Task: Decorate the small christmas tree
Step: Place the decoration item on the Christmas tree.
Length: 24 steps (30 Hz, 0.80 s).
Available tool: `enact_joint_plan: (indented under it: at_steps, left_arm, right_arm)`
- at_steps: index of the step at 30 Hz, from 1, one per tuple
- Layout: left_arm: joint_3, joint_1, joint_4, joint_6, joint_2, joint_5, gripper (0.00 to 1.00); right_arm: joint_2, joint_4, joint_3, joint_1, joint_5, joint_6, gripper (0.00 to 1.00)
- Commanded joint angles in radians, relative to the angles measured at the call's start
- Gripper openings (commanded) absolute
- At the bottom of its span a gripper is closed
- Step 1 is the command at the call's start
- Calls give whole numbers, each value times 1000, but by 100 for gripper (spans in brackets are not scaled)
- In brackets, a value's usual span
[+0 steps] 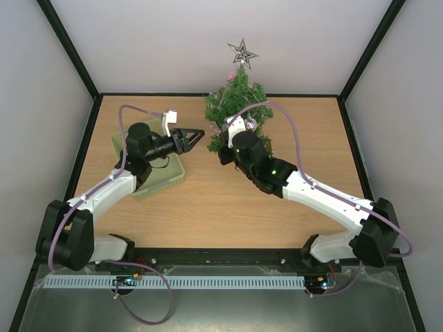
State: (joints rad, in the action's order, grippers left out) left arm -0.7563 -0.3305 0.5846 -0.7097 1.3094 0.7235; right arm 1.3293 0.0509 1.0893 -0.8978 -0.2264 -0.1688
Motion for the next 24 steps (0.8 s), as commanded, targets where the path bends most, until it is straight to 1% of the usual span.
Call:
enact_joint_plan:
  at_steps: [1, 10, 16, 24]
  left_arm:
    - [-27, 5, 70, 9, 27, 22, 54]
    - [-33, 5, 143, -23, 97, 32, 53]
    - [-28, 2, 285, -102, 147, 52, 53]
    - [-29, -3, 477, -233, 252, 77, 54]
  right_arm:
    - [-9, 2, 28, 7, -11, -10, 2]
    - [10, -9, 13, 17, 4, -34, 2]
    - [11, -10, 1, 23, 24, -49, 2]
    - [8, -16, -9, 32, 52, -58, 2]
